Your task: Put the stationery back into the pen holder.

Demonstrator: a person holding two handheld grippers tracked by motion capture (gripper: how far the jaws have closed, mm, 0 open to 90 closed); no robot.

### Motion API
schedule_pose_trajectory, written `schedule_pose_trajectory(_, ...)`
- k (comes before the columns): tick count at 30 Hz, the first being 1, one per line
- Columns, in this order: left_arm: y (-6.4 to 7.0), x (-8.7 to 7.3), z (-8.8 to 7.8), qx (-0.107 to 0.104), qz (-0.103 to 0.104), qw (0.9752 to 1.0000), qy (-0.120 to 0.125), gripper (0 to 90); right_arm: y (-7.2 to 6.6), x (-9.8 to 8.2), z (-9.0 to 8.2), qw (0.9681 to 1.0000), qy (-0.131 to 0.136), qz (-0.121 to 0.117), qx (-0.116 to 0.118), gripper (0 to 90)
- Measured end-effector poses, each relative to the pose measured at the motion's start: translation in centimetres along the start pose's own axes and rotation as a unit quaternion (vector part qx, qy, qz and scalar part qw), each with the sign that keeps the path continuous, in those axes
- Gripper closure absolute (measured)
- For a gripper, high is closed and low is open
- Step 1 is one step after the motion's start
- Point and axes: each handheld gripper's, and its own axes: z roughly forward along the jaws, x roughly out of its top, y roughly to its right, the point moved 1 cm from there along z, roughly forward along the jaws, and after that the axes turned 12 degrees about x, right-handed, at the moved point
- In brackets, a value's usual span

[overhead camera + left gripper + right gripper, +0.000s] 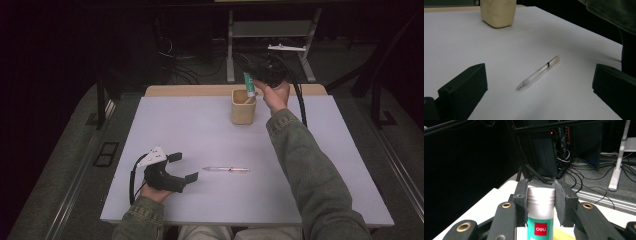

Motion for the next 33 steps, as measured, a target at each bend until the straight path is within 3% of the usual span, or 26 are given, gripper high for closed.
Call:
schedule_pose_trajectory(10,0.0,0.0,0.0,0.000,-0.002,1.0000,0.001,0.0,0.9,-1.1,1.3,0.9999,0.011,-0.004,-0.009,64.8)
schedule_pose_trajectory(20,-0.1,0.0,0.0,0.001,0.003,1.0000,-0.002,0.0,1.6,-2.7,2.5,0.9991,0.035,0.008,-0.021,64.8)
schedule_pose_trajectory(25,-0.1,0.0,0.0,0.001,0.001,1.0000,0.000,0.0,1.7,-3.6,3.2,0.9991,0.026,0.002,-0.032,64.8)
schedule_pose_trajectory(29,-0.1,0.0,0.0,0.001,0.001,1.0000,-0.001,0.0,1.7,-4.2,3.6,0.9990,0.020,0.011,-0.038,64.7)
schedule_pose_trajectory(33,0.0,0.0,0.0,0.001,0.003,1.0000,0.000,0.0,1.5,-4.5,3.9,0.9989,0.007,-0.002,-0.046,64.7)
